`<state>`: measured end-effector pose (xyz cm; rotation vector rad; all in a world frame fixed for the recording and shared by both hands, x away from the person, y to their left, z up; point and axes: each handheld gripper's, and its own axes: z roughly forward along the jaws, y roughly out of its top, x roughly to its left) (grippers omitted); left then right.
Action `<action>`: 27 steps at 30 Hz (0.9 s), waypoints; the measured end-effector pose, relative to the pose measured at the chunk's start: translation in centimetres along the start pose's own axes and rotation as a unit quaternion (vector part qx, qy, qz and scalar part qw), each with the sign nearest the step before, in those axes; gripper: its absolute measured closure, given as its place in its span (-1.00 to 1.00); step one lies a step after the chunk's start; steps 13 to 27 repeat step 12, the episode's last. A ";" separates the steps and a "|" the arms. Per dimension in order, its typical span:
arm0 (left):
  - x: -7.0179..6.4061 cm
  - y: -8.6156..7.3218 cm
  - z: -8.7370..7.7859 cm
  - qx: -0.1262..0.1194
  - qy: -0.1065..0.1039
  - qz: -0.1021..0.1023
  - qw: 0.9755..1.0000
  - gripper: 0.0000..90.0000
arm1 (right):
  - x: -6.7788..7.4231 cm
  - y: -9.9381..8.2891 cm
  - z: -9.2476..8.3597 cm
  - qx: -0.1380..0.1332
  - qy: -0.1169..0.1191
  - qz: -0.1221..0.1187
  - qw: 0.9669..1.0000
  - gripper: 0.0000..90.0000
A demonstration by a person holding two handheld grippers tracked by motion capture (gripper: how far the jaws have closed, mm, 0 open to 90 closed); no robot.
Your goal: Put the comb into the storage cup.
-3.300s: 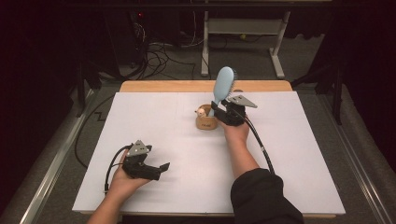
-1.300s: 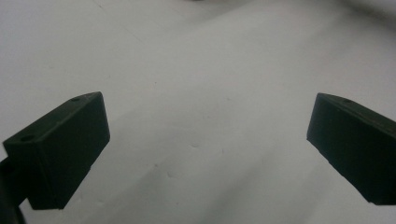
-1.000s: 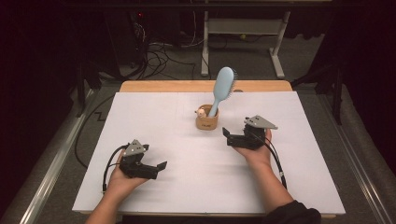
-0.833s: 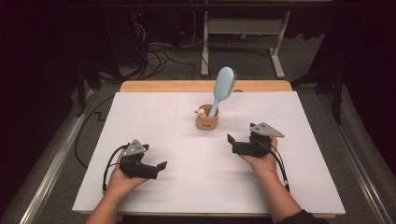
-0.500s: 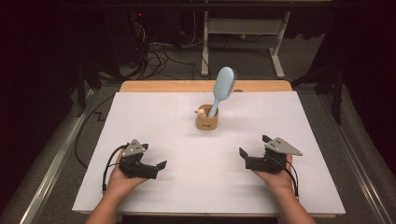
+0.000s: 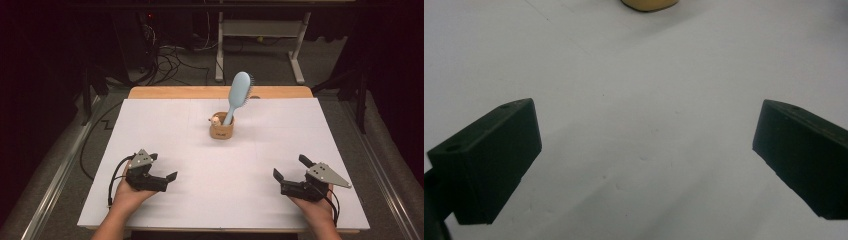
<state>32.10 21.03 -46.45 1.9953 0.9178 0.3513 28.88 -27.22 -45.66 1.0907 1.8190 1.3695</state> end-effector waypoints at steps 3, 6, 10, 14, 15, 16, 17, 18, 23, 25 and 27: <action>0.0 0.0 -0.2 -0.004 0.001 0.000 1.000 -1.00 | 0.1 0.0 -0.1 -0.001 0.001 -0.003 1.000 -1.00; 0.0 0.0 -0.1 -0.002 0.001 0.000 1.000 -1.00 | 0.0 0.1 -0.2 -0.003 -0.004 0.000 1.000 -1.00; 0.0 0.0 -0.2 -0.006 0.002 0.002 1.000 -1.00 | 0.0 0.1 -0.3 -0.003 -0.004 0.000 1.000 -1.00; 0.0 0.0 -0.4 -0.008 0.002 0.001 1.000 -1.00 | 0.0 0.1 -0.3 -0.003 -0.005 0.000 1.000 -1.00; 0.0 0.0 -0.4 -0.008 0.002 0.001 1.000 -1.00 | 0.0 0.1 -0.3 -0.003 -0.005 0.000 1.000 -1.00; 0.0 0.0 -0.4 -0.008 0.002 0.001 1.000 -1.00 | 0.0 0.1 -0.3 -0.003 -0.005 0.000 1.000 -1.00; 0.0 0.0 -0.4 -0.008 0.002 0.001 1.000 -1.00 | 0.0 0.1 -0.3 -0.003 -0.005 0.000 1.000 -1.00; 0.0 0.0 -0.4 -0.008 0.002 0.001 1.000 -1.00 | 0.0 0.1 -0.3 -0.003 -0.005 0.000 1.000 -1.00; 0.0 0.0 -0.4 -0.008 0.002 0.001 1.000 -1.00 | 0.0 0.1 -0.3 -0.003 -0.005 0.000 1.000 -1.00; 0.0 0.0 -0.4 -0.008 0.002 0.001 1.000 -1.00 | 0.0 0.1 -0.3 -0.003 -0.005 0.000 1.000 -1.00; 0.0 0.0 -0.4 -0.008 0.002 0.001 1.000 -1.00 | 0.0 0.1 -0.3 -0.003 -0.005 0.000 1.000 -1.00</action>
